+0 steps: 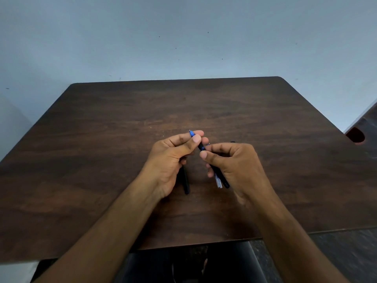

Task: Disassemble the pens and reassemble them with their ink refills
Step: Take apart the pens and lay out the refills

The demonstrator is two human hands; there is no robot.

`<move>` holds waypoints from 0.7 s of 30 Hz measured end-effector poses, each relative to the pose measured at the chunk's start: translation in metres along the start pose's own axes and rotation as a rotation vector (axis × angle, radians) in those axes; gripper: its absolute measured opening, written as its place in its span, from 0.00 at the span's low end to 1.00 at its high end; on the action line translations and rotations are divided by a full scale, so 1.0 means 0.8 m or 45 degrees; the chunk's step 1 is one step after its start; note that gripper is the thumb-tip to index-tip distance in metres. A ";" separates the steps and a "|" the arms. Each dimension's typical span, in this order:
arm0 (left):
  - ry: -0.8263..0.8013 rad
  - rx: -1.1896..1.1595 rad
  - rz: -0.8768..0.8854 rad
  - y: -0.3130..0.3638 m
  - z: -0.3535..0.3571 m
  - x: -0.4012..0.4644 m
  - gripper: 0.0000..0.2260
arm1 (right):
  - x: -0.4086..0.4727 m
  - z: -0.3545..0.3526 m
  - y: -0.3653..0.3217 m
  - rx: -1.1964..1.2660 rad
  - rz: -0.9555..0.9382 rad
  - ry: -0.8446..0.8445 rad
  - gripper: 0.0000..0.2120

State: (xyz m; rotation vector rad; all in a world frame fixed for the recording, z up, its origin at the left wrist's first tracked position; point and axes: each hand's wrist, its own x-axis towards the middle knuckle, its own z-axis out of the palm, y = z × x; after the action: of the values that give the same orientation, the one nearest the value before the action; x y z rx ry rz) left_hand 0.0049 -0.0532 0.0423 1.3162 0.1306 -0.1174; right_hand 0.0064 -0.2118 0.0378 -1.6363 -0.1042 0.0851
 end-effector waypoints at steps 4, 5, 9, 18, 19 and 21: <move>0.088 0.020 -0.004 0.000 0.002 0.005 0.15 | -0.001 0.001 -0.002 -0.013 -0.017 -0.004 0.04; 0.114 0.022 -0.018 0.000 0.003 0.006 0.17 | -0.001 0.001 -0.002 -0.020 -0.020 -0.007 0.04; 0.068 0.033 -0.025 0.000 0.003 0.009 0.16 | -0.001 0.003 -0.003 -0.045 -0.024 -0.015 0.04; -0.048 0.143 0.152 0.001 -0.014 0.002 0.13 | 0.004 -0.003 -0.002 -0.056 -0.003 0.000 0.04; -0.020 0.138 0.161 0.000 -0.012 0.003 0.14 | 0.004 -0.003 -0.002 -0.053 -0.003 0.000 0.04; 0.057 0.126 0.163 0.000 -0.008 0.005 0.18 | 0.003 -0.003 -0.002 -0.052 -0.007 -0.002 0.05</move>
State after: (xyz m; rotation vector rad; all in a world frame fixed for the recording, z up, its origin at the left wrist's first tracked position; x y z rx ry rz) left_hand 0.0083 -0.0466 0.0403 1.4225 0.0786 0.0147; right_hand 0.0093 -0.2138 0.0397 -1.6771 -0.1128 0.0805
